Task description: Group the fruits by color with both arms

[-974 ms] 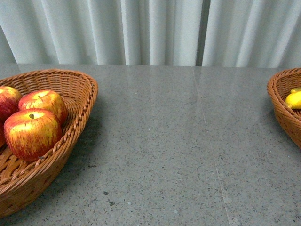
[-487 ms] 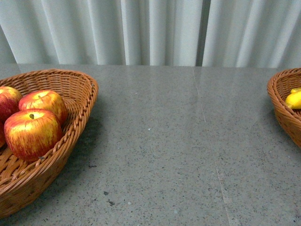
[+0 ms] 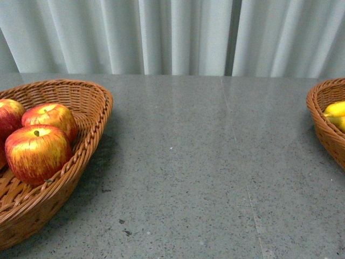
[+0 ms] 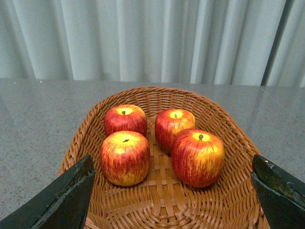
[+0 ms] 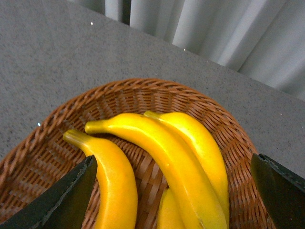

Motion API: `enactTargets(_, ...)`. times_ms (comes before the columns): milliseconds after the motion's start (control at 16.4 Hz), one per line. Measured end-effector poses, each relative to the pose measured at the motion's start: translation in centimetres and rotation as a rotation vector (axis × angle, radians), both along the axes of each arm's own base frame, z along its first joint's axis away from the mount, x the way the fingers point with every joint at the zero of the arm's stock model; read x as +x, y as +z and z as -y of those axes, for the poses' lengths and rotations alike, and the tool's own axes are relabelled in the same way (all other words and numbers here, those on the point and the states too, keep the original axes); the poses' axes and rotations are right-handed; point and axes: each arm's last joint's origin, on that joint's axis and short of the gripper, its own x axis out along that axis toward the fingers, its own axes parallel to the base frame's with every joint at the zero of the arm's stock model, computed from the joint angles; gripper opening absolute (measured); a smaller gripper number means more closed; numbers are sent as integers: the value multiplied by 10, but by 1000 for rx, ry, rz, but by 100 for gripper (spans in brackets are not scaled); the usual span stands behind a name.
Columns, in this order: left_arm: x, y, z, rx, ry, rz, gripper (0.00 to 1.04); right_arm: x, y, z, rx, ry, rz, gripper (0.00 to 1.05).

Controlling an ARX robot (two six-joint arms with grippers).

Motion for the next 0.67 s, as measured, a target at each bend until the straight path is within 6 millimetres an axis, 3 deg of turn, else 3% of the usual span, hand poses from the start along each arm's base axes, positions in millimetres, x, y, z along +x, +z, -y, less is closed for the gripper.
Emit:
enactTargets(183,0,0,0,0,0,0,98,-16,26,-8,76,1,121,98)
enactTargets(304,0,0,0,0,0,0,98,-44,37,-20,145,24,193,98)
enactTargets(426,0,0,0,0,0,0,98,-86,27,-33,232,51,210,98)
enactTargets(548,0,0,0,0,0,0,98,-114,21,-49,225,-130,330,84)
enactTargets(670,0,0,0,0,0,0,98,-151,-2,-62,245,-289,331,63)
